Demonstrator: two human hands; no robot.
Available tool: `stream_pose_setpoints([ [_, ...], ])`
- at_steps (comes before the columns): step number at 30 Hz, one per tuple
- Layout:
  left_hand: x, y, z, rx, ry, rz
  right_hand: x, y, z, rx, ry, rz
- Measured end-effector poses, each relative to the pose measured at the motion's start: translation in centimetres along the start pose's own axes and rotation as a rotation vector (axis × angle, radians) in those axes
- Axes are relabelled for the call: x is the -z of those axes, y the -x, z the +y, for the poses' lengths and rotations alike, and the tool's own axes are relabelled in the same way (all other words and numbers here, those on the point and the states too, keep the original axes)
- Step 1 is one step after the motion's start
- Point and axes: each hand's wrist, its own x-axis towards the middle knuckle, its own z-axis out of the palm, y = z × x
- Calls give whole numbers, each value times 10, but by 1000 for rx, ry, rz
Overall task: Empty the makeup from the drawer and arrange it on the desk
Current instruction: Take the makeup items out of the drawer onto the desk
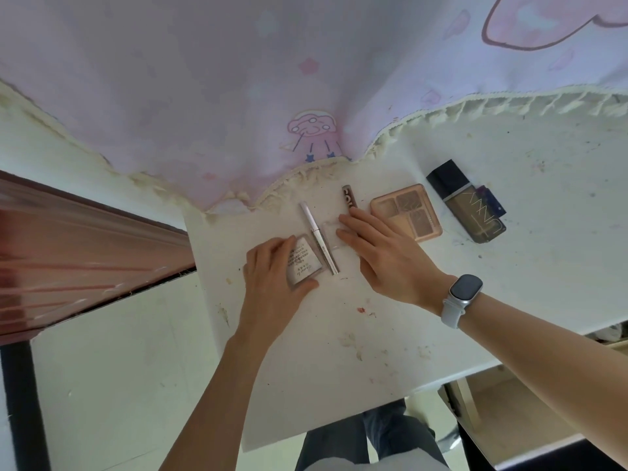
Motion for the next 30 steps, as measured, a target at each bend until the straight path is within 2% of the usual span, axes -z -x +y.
stream_pose_setpoints([
  [4, 0, -6, 7, -23, 83, -43, 2, 10, -1, -2, 9, 14],
  [11, -9, 18, 41, -21, -67, 9, 20, 72, 5, -112, -176, 244],
  [15, -40, 44, 99, -207, 25, 112, 32, 146, 14, -275, -243, 367],
  [18, -75, 65, 152, -404, 139, 88, 34, 211, 23, -444, -268, 377],
  [22, -131, 102, 219, -595, 249, -83, 31, 301, 44, -743, -230, 284],
  [25, -181, 126, 257, -703, 204, -295, 30, 356, 68, -914, -188, 243],
  [28, -227, 133, 279, -692, 62, -459, 26, 383, 100, -1033, -89, 151],
  [30, -253, 129, 290, -637, -78, -578, 19, 389, 127, -1016, 11, 29],
])
